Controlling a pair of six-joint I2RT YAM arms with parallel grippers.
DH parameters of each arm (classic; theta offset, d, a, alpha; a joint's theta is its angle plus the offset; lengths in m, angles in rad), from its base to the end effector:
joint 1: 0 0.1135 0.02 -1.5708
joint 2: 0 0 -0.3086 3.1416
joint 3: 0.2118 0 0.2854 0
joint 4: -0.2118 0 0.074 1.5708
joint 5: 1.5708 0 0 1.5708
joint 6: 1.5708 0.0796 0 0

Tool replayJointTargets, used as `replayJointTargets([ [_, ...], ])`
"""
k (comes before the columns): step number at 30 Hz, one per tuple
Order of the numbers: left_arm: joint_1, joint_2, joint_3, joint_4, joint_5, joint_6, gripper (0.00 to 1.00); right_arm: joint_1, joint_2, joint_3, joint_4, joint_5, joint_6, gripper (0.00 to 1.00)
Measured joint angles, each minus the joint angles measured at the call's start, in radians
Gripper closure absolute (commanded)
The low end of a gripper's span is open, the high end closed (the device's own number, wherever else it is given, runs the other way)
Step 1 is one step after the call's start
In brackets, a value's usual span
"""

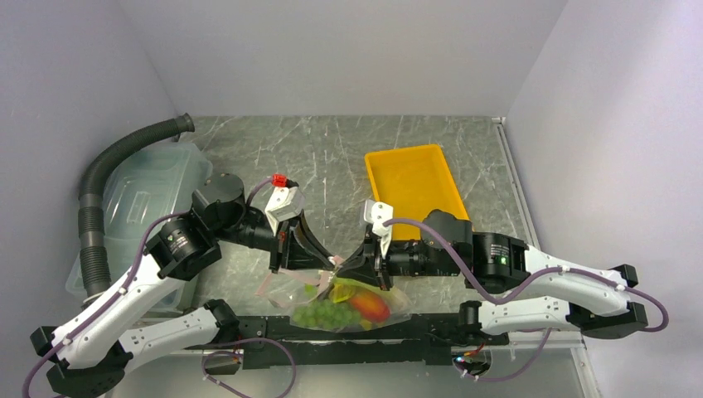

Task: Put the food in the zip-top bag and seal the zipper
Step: Zip the zipper food storage bag at the center of the board.

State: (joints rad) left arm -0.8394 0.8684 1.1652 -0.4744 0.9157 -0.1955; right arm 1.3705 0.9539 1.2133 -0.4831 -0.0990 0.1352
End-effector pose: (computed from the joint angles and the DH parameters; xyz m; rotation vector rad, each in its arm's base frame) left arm 0.0802 -0.1839 0.4664 1.2715 1.4706 -1.5135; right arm 0.0411 0.2418 0.4608 -1.1917 1.5446 1.1341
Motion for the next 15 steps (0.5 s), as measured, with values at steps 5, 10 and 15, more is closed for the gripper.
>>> replayJointTargets([
  [5, 0.0, 0.0, 0.0, 0.0, -0.019, 0.001, 1.0, 0.001, -0.013, -0.008, 0.007, 0.039, 0.005, 1.0],
  [10, 0.0, 0.0, 0.003, -0.008, -0.028, 0.006, 1.0, 0.002, -0.013, -0.008, 0.006, 0.046, 0.006, 1.0],
  [15, 0.0, 0.001, 0.018, -0.03, -0.033, 0.011, 1.0, 0.002, -0.005, -0.005, 0.005, 0.042, 0.006, 1.0],
])
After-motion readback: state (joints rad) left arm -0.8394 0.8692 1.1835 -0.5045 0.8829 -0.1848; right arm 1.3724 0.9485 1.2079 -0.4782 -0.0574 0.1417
